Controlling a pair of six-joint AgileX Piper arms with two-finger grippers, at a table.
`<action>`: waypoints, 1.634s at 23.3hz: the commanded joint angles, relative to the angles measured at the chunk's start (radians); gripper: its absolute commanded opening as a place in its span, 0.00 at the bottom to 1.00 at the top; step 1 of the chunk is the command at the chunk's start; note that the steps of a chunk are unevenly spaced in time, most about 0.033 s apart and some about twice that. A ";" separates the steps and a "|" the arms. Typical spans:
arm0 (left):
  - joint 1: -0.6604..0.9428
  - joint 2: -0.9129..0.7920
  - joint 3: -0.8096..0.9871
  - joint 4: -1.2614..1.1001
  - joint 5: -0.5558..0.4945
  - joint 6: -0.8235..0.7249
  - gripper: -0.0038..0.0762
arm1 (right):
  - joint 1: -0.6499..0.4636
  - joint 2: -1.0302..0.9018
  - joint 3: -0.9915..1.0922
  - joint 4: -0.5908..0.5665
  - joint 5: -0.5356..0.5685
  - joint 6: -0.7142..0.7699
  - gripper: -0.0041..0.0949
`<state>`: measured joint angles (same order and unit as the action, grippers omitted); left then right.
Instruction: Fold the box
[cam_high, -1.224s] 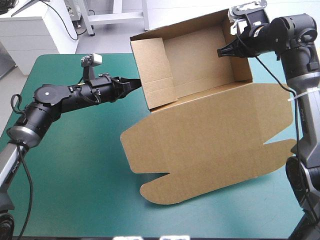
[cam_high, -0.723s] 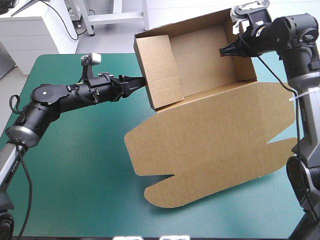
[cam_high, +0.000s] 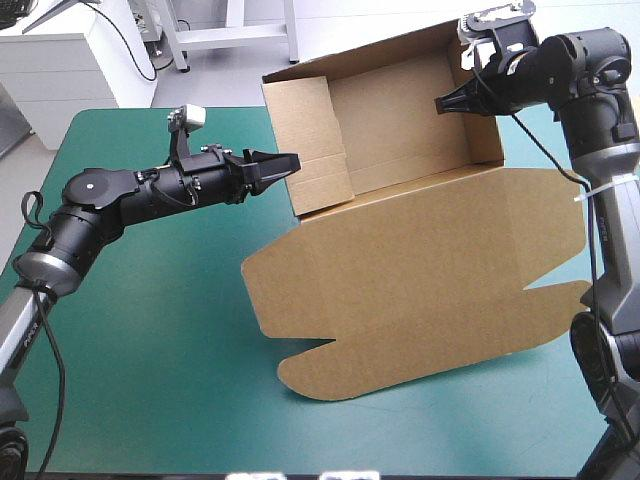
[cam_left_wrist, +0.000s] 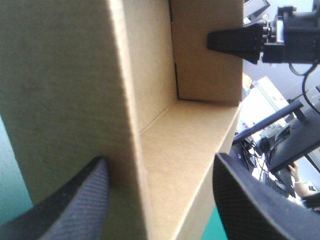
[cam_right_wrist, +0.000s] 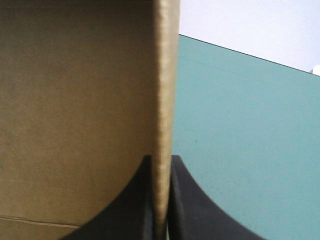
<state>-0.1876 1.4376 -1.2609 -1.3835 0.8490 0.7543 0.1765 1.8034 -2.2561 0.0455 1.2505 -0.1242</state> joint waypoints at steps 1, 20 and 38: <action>-0.004 -0.031 -0.034 -0.071 -0.067 0.006 0.60 | 0.002 -0.059 -0.030 0.056 -0.025 0.015 0.04; -0.166 0.004 -0.034 0.382 -0.481 -0.320 0.52 | 0.418 -0.068 -0.030 -0.554 -0.022 0.250 0.04; -0.166 0.031 -0.242 0.872 -0.278 -0.582 0.04 | 0.339 -0.087 -0.030 -0.259 -0.005 0.265 0.02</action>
<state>-0.3298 1.5020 -1.3949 -0.6476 0.4845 0.2761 0.5308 1.7549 -2.2627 -0.4427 1.2487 0.1546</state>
